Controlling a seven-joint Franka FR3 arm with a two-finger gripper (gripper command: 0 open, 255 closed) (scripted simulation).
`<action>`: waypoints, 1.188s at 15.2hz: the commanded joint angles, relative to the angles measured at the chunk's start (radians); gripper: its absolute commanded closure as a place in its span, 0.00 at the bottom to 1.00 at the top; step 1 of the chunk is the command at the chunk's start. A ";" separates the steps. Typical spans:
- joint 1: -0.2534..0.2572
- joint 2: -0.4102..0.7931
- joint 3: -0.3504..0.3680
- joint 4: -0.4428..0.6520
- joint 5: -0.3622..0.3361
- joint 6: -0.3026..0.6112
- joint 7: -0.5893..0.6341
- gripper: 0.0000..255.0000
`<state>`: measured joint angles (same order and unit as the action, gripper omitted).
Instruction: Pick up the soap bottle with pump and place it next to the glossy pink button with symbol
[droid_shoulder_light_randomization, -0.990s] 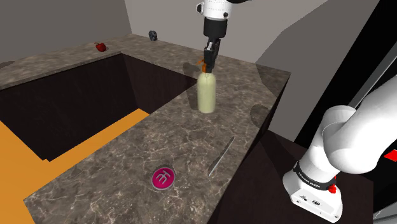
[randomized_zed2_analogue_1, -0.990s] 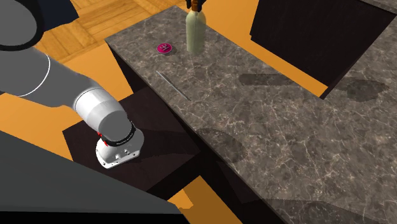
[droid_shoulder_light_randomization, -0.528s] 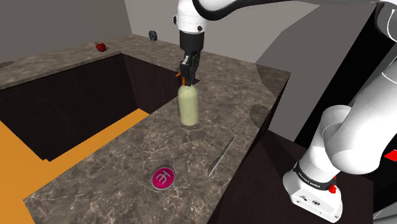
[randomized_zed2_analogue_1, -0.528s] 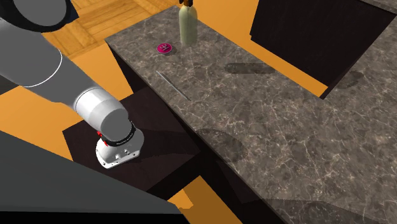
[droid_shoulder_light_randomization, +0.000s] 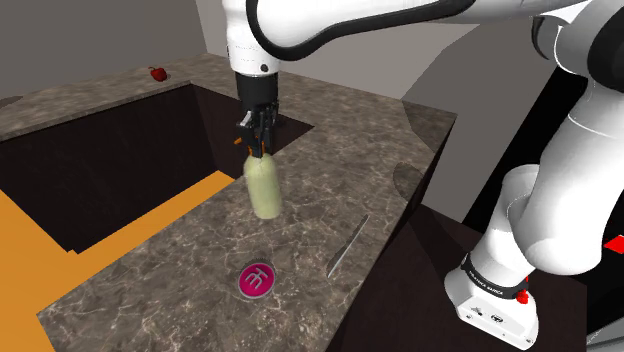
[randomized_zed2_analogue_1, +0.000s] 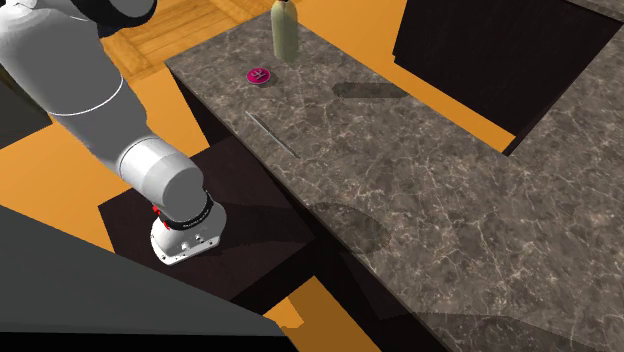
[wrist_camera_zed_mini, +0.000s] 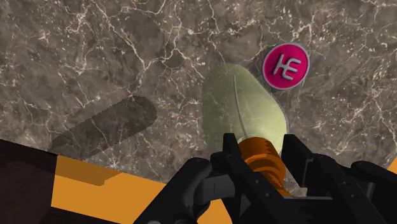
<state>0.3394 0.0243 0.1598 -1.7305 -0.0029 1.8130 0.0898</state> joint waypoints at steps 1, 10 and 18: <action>0.022 0.063 0.020 0.057 -0.014 0.005 0.045 1.00; 0.140 0.369 0.068 0.399 -0.095 -0.040 0.205 1.00; 0.171 0.455 0.068 0.429 -0.117 0.014 0.239 1.00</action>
<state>0.5103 0.4792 0.2283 -1.2892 -0.1190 1.8133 0.3271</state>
